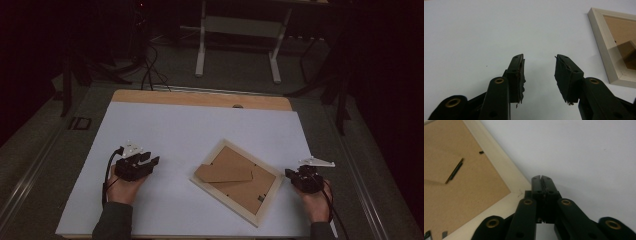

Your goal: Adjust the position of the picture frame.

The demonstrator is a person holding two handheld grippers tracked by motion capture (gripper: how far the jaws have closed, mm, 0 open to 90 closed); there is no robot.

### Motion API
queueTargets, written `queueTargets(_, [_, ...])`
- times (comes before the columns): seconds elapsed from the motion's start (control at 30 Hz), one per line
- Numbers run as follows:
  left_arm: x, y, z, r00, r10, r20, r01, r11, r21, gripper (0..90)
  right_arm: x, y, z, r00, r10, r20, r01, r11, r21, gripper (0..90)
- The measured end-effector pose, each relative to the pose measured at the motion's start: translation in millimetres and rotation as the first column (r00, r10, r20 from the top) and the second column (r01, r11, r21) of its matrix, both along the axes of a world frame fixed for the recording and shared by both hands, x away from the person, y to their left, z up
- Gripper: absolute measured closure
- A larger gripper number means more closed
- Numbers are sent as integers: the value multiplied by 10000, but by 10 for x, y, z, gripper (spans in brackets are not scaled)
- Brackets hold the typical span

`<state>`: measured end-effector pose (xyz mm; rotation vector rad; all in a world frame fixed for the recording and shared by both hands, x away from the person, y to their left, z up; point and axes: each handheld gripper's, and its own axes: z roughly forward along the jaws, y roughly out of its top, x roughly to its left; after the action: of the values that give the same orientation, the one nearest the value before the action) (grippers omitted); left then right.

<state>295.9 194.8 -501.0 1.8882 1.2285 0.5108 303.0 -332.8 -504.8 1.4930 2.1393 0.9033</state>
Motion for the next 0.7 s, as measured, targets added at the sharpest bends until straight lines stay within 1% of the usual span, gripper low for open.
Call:
queueTargets(0.07, [1,-5,-3,10000,-53,-16,53,10000,45,597,-13,14,-5,9999,50,-118,-52,9999,-160,900])
queueTargets(0.27, [3,-2,-10,10000,-34,17,34,10000,64,597,-66,-1,-40,9989,109,-446,-124,9994,-338,900])
queueTargets(0.47, [-6,-5,-5,10000,-42,86,41,9999,93,591,-103,25,-96,9968,179,-777,-220,9984,-516,900])
queueTargets(0.5, [-6,-4,-6,10000,-41,79,40,9999,102,591,-107,24,-95,9964,192,-826,-234,9985,-504,900])
queueTargets(0.57, [-4,-5,-8,10000,-43,79,42,9999,107,590,-113,19,-90,9954,239,-926,-269,9991,-314,900])
queueTargets(0.7, [-9,-11,-7,9999,-44,92,43,9999,119,589,-125,34,-90,9949,251,-976,-294,9986,-438,900])
